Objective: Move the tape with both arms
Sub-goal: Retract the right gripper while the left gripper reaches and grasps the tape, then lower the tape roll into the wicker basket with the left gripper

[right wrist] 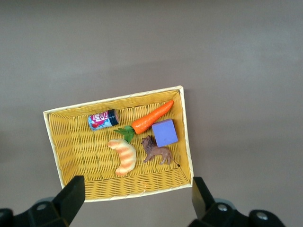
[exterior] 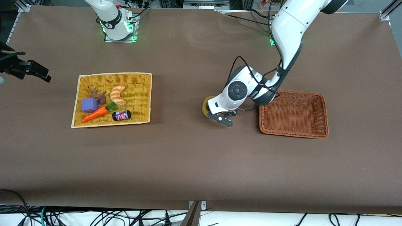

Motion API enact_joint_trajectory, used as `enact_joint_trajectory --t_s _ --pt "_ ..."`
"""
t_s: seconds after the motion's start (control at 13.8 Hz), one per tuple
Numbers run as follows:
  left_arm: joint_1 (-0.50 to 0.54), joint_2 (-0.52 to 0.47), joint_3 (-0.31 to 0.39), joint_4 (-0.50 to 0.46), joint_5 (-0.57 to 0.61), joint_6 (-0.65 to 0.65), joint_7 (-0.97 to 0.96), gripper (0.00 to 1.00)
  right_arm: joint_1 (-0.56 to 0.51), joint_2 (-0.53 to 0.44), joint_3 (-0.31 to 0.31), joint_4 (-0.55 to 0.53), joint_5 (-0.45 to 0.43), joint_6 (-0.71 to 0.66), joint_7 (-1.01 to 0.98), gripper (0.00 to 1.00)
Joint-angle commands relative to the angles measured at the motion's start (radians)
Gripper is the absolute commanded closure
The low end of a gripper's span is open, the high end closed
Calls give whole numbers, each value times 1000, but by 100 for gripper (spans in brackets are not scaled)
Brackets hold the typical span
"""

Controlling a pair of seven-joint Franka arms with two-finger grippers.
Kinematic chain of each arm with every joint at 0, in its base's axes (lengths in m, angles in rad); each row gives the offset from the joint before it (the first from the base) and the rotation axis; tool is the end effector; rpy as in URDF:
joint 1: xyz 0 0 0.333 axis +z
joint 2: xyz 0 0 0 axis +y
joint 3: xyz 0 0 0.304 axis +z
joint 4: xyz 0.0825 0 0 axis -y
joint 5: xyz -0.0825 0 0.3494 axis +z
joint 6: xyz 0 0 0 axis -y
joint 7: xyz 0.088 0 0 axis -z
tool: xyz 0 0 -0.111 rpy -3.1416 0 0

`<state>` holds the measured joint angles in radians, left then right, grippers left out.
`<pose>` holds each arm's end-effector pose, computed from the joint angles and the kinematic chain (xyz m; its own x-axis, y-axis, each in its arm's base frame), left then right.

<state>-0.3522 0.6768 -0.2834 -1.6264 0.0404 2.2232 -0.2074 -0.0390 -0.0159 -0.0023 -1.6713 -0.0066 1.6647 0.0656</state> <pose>0.5377 -0.3663 0.2424 0.9161 -0.3920 -0.0840 -0.3799 -0.9158 0.1304 0.5213 -0.0222 0.5808 0.9943 -0.1061 0.0097 -0.1061 -0.9943 0.0059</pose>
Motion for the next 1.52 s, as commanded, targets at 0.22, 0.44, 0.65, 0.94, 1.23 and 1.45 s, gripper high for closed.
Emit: enact_joint_trajectory --t_s 0.22,0.44,0.65,0.94,1.23,1.45 --pt "237 -163 -8 94 21 -456 272 100 -12 17 8 31 -10 -22 -9 0" --pt "366 -178 0 76 26 -540 449 100 -12 17 10 31 -9 -25 -9 0" --pt "430 -168 -3 5 148 -530 525 100 -12 17 10 31 -9 -25 -9 0" --pt "496 -163 -4 -137 161 -337 632 100 -12 17 10 31 -6 -25 -9 0" --pt "565 -125 -7 -153 159 -273 760 25 -12 17 10 31 -6 -25 -7 0" --pt "565 -189 -13 -132 151 -330 761 0 -12 17 10 31 -4 -25 -7 0"
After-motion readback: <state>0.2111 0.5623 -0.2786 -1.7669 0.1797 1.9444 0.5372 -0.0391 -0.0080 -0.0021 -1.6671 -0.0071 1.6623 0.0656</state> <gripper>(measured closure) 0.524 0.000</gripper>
